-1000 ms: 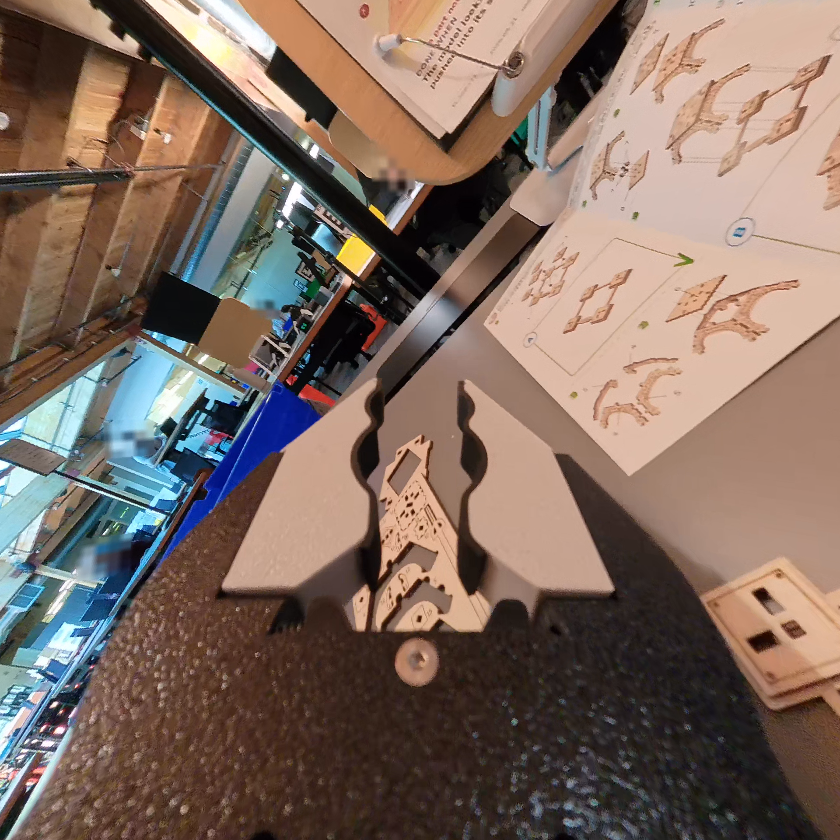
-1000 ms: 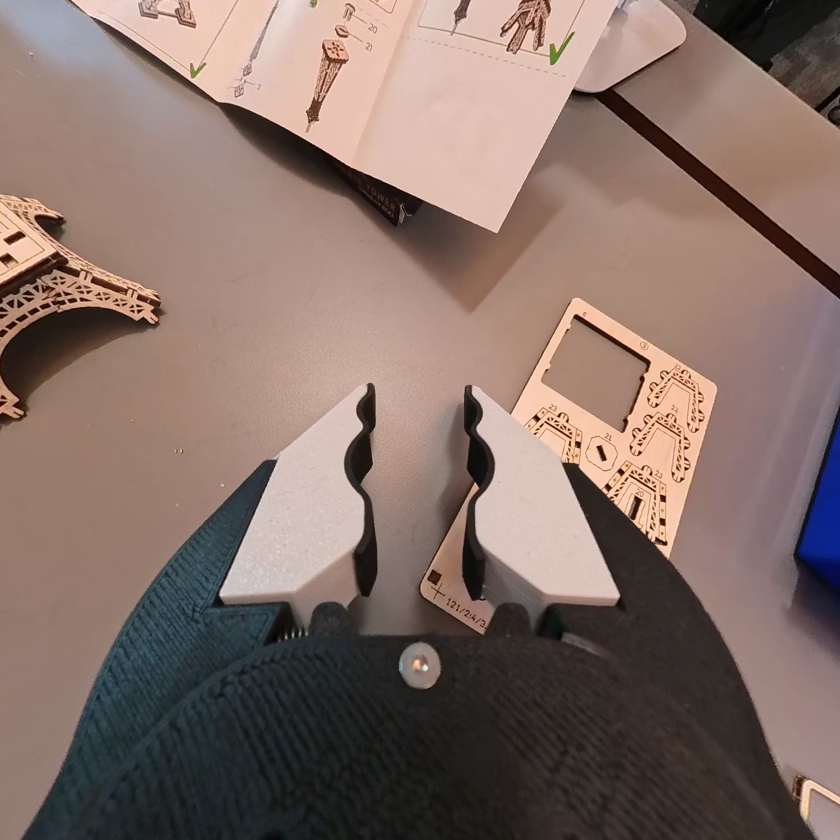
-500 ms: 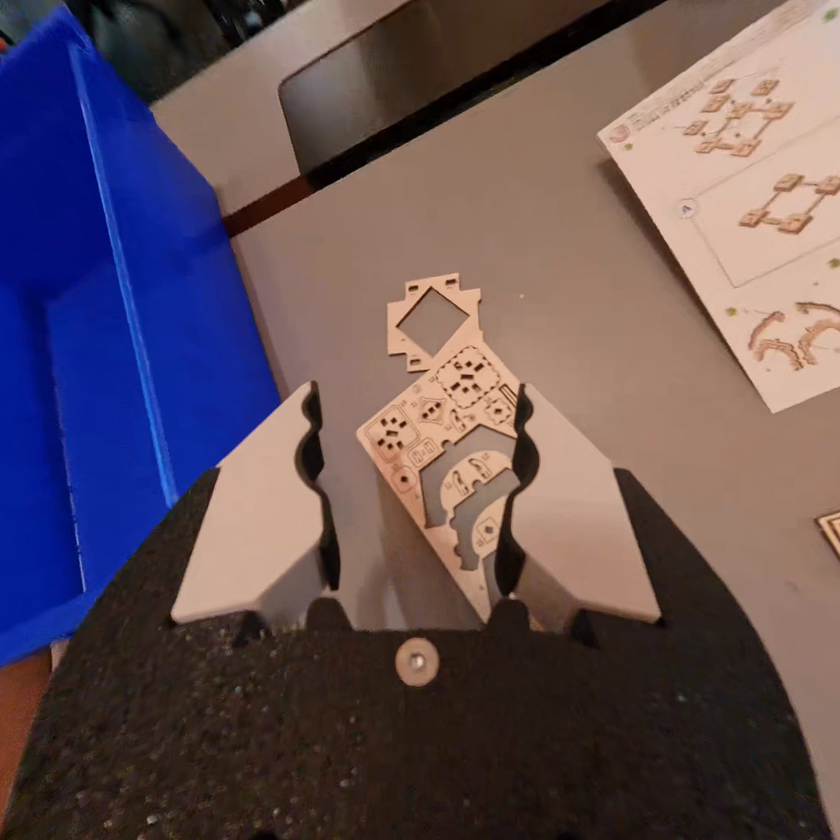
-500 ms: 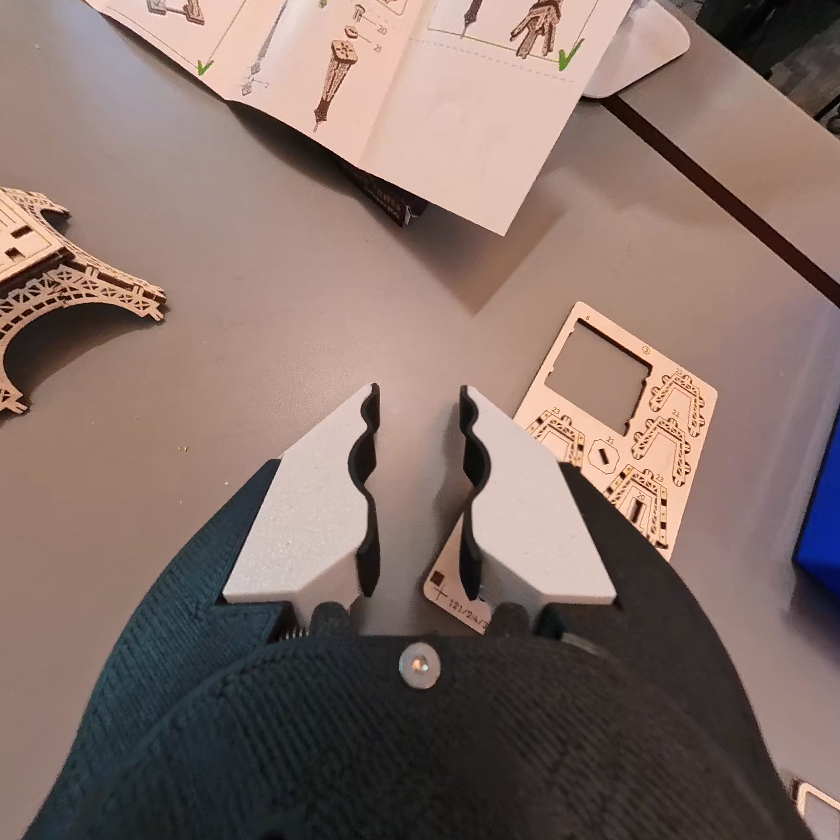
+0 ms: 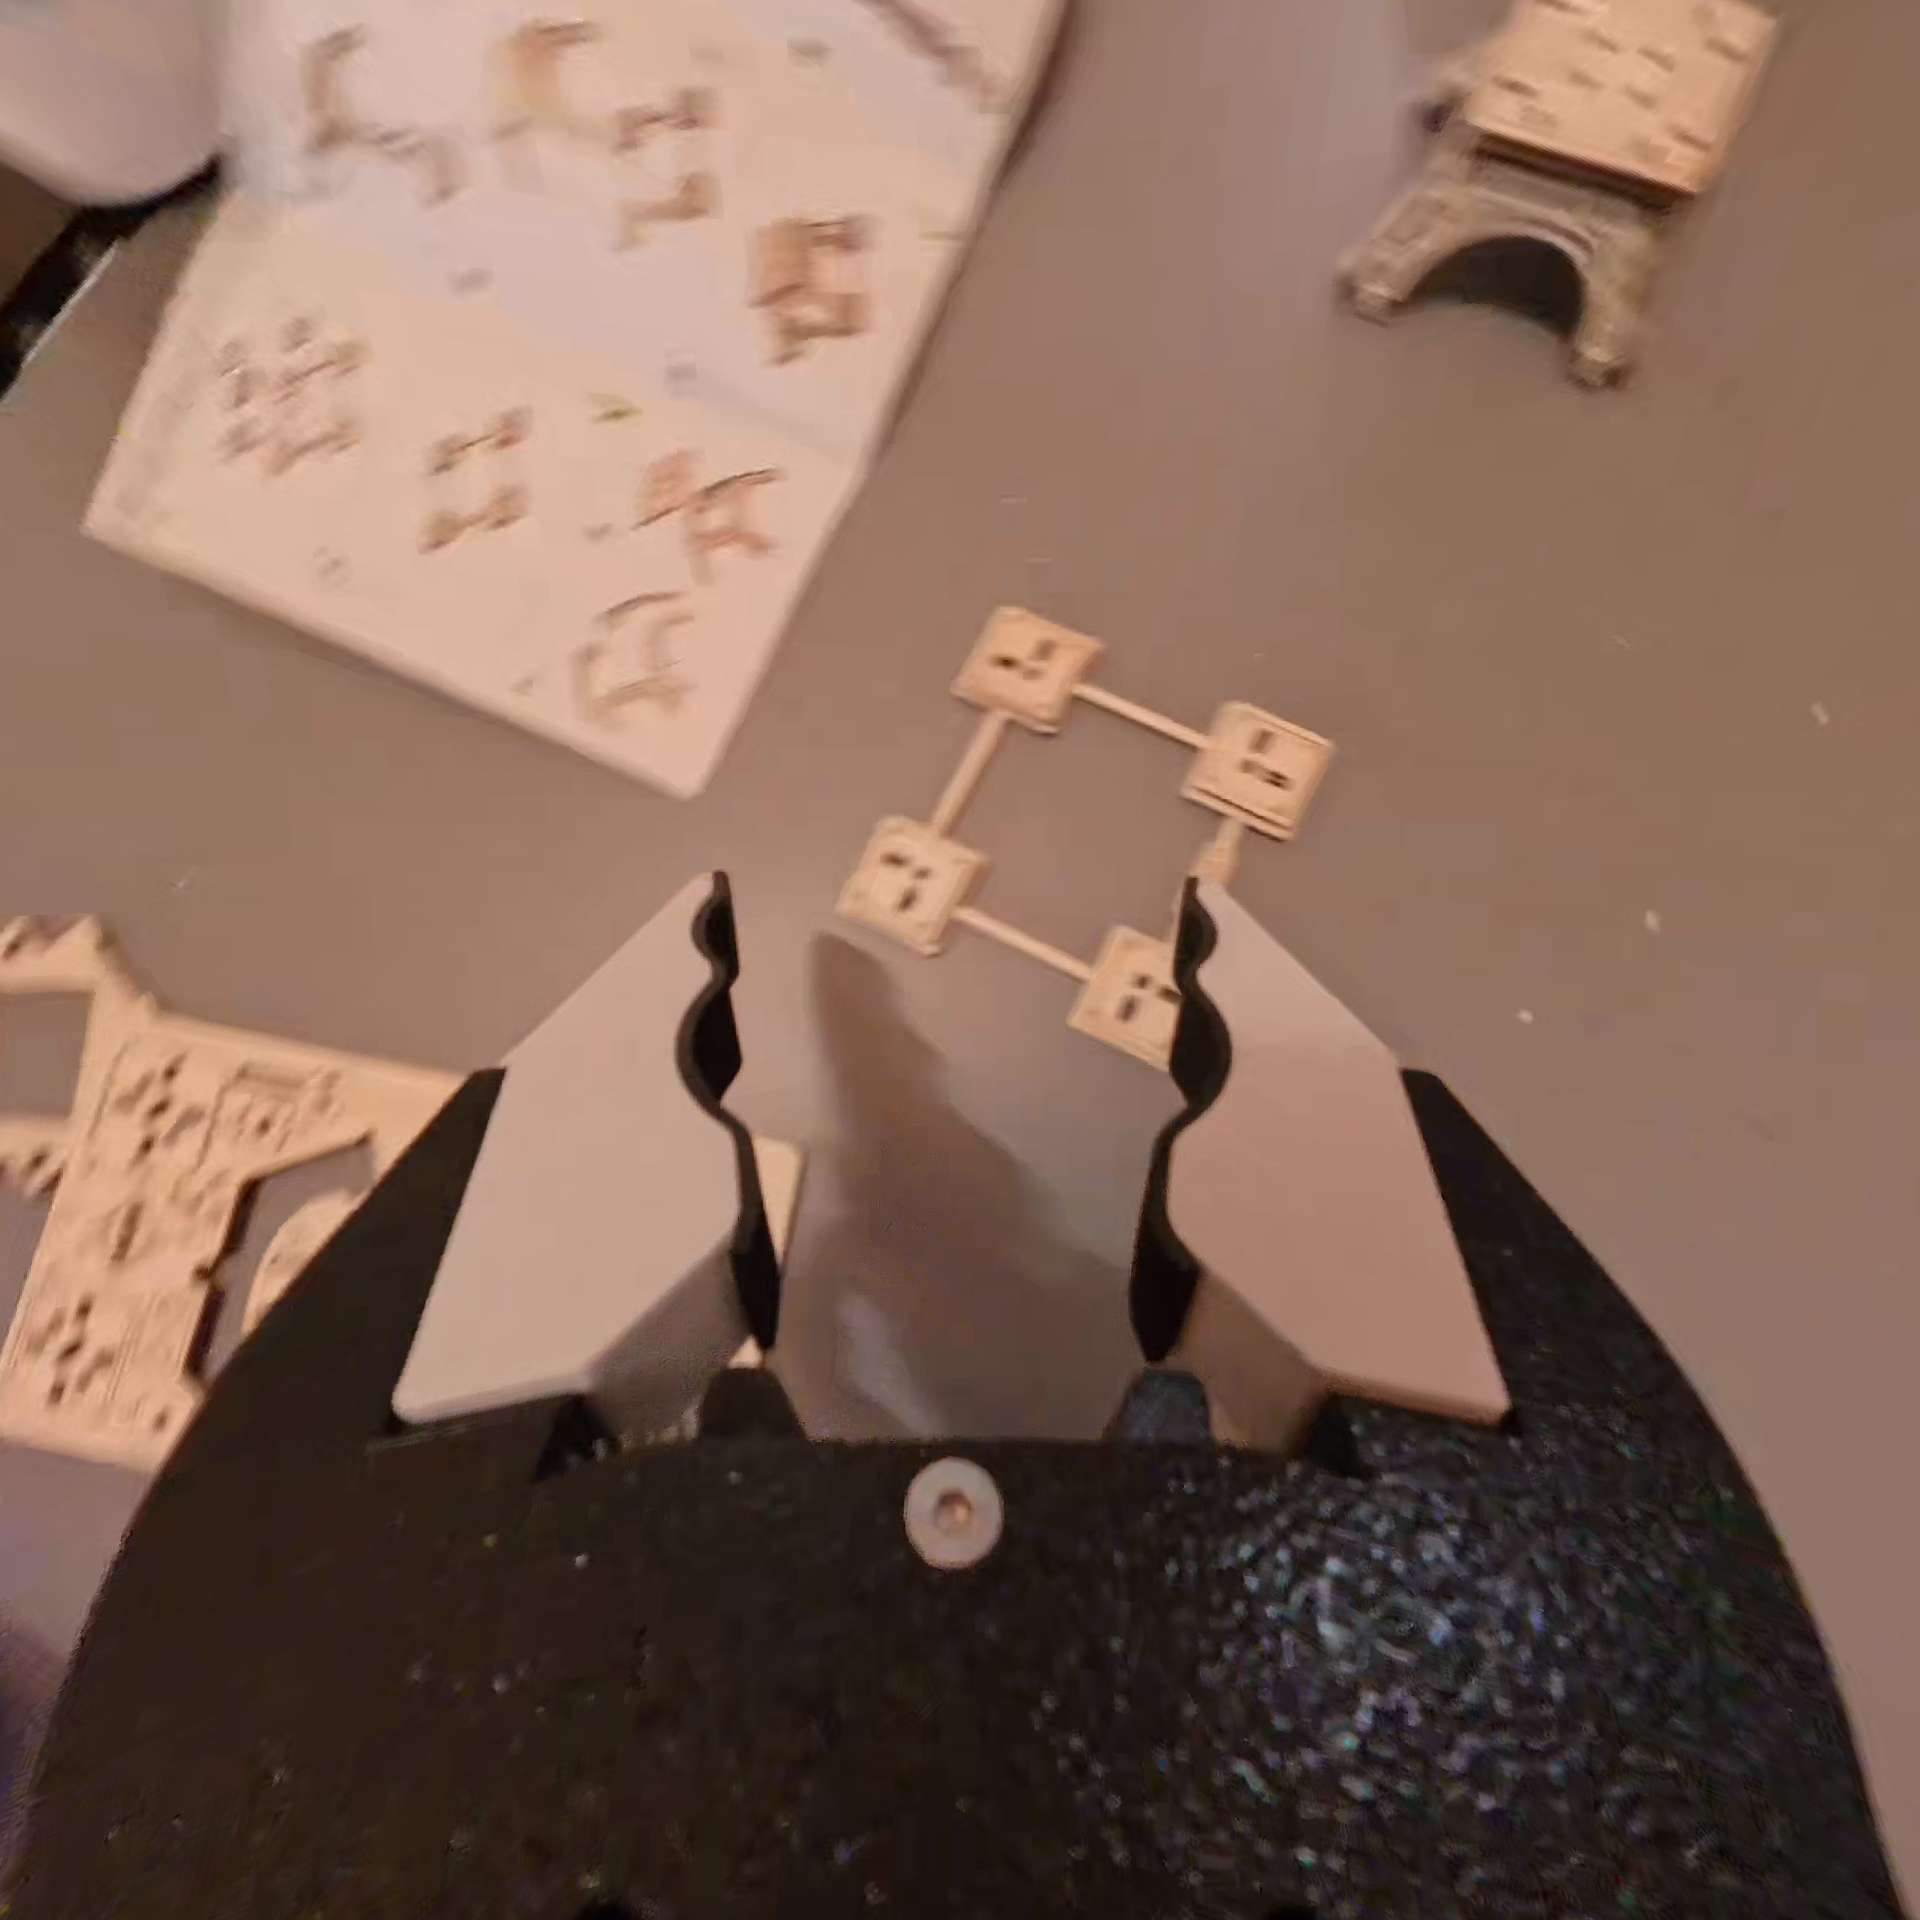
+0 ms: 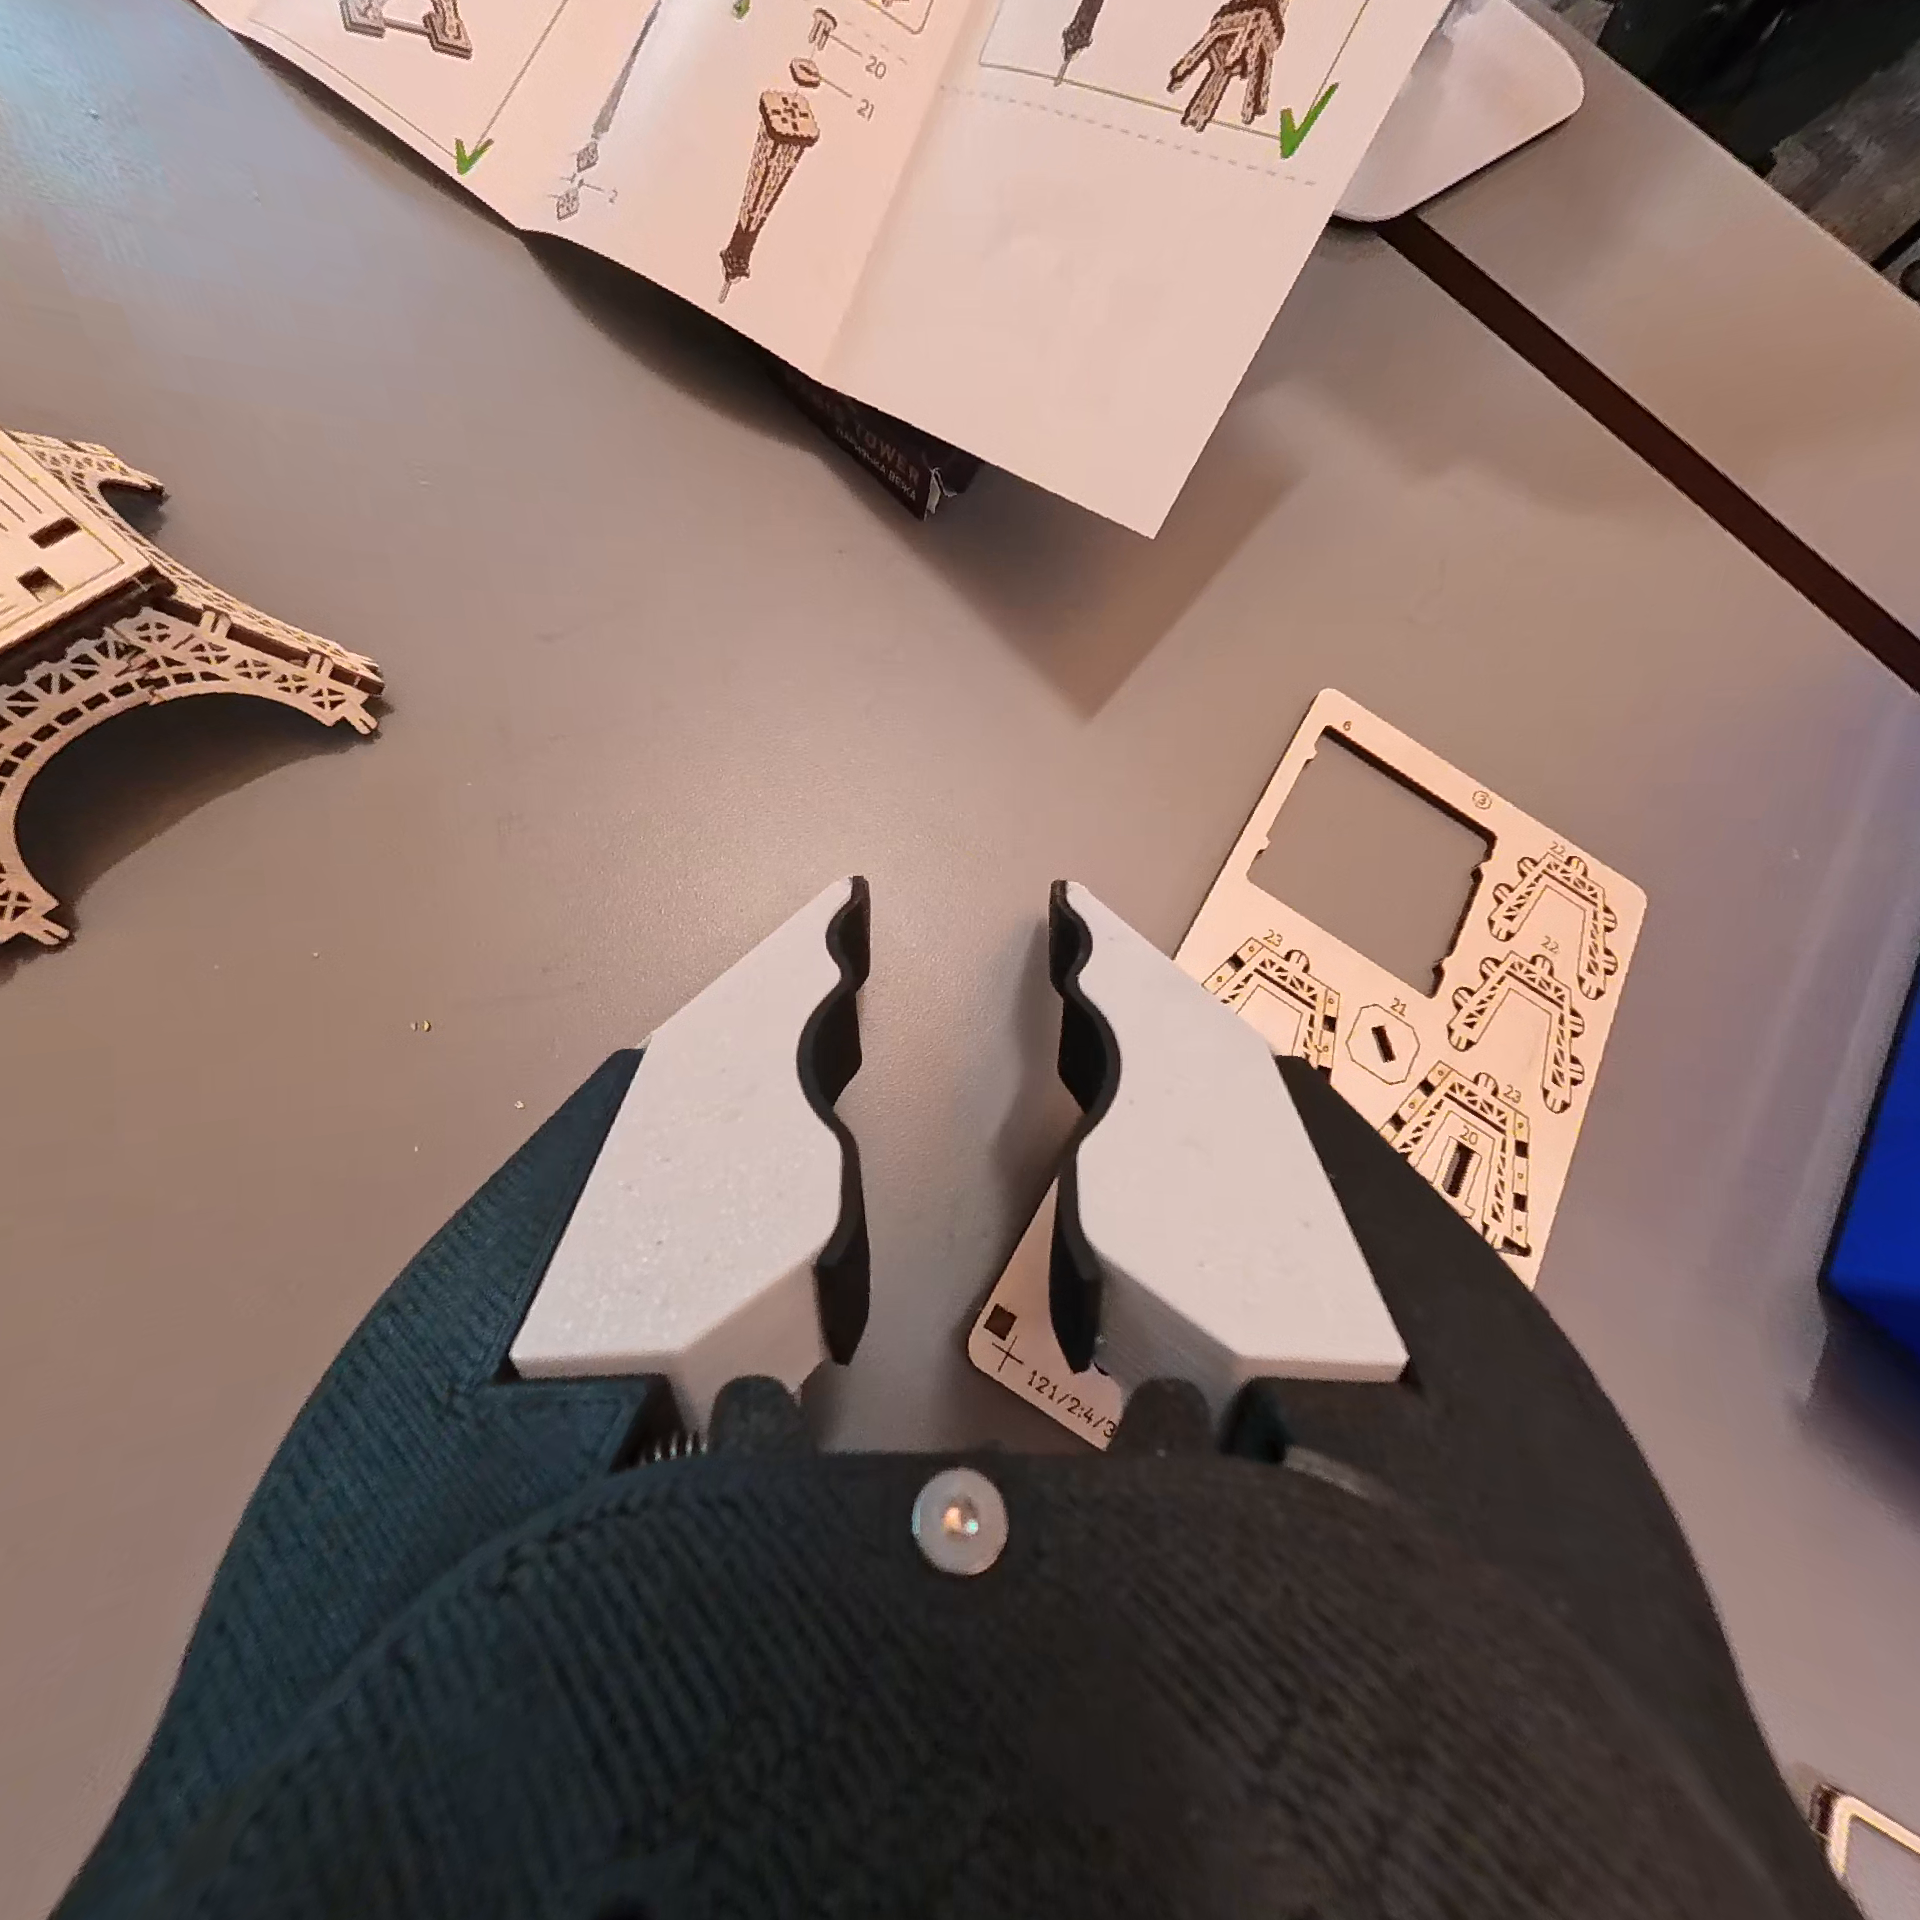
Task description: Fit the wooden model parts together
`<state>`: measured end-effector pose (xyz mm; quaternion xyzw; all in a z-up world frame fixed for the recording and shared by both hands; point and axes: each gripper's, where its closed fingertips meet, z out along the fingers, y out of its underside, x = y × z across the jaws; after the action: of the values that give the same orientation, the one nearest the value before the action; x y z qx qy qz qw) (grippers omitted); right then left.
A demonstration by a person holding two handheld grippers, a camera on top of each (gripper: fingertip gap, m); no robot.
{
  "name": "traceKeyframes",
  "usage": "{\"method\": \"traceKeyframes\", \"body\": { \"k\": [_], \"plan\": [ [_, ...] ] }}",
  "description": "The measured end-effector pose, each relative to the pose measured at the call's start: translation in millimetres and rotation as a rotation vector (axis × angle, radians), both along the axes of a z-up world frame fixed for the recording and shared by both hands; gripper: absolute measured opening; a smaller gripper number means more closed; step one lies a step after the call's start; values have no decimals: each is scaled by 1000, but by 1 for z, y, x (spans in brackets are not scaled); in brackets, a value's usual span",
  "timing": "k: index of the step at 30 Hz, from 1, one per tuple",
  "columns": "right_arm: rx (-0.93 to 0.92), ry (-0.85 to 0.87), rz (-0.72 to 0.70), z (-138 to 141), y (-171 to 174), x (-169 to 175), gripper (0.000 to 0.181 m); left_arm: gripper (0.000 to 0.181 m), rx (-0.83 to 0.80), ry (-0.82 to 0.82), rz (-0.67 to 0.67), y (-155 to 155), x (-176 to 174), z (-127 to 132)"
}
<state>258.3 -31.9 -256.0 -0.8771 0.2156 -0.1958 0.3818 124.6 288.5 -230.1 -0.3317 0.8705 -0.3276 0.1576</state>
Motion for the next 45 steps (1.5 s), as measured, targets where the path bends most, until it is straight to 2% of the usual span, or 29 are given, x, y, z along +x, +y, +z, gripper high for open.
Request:
{"method": "traceKeyframes", "body": {
  "k": [3, 5, 8, 11, 12, 14, 16, 18, 21, 23, 24, 26, 30, 34, 35, 37, 38, 42, 45],
  "plan": [
    [-2, -4, 3, 0, 0, 0, 32, 87, 67, -45, -98, -13, -8, -18],
    [-4, -5, 7, 0, 1, -1, 30, 90, 55, 38, -89, -14, -11, -31],
    [-2, -2, 7, 0, 1, -1, 30, 87, -23, 76, -75, -22, -7, -33],
    [12, 24, -1, 0, 0, 0, 33, 85, -24, 91, -86, -34, -12, -32],
    [21, 38, 8, 0, 1, -1, 42, 85, -26, 94, -90, -42, -15, -32],
    [18, 106, 124, -1, 9, -20, 74, 85, -8, 82, -96, -62, -19, -33],
    [-24, 105, 265, 0, 17, -41, 80, 85, -1, 77, -134, -89, -26, -33],
    [-39, 48, 395, 5, 28, -61, 95, 86, 23, 75, -118, -109, -28, -34],
    [-33, 10, 488, 11, 39, -78, 97, 89, 84, 87, -103, -120, -30, -29],
    [-21, 13, 501, 14, 41, -81, 98, 93, 63, 25, -116, -133, -22, -9],
    [-10, 19, 508, 16, 42, -83, 98, 93, 25, -19, -126, -147, -16, 4],
    [7, 30, 516, 18, 41, -84, 98, 92, -21, -53, -234, -179, -11, 16],
    [18, 49, 518, 16, 36, -85, 96, 92, 49, -6, -385, -213, 7, -1],
    [23, 75, 508, 9, 32, -83, 95, 86, 112, 88, -434, -225, 11, -16],
    [15, 87, 506, 6, 31, -83, 95, 80, 122, 80, -442, -227, 13, -17],
    [-14, 99, 503, 0, 28, -82, 95, 54, 137, 62, -463, -231, 14, -15],
    [-24, 100, 504, -2, 27, -82, 95, 50, 141, 55, -468, -231, 15, -13],
    [0, 125, 501, -3, 26, -83, 94, 50, 84, 32, -468, -230, 18, 1],
    [18, 163, 492, -5, 26, -83, 93, 50, 73, 46, -494, -216, 10, 15]
  ]
}}
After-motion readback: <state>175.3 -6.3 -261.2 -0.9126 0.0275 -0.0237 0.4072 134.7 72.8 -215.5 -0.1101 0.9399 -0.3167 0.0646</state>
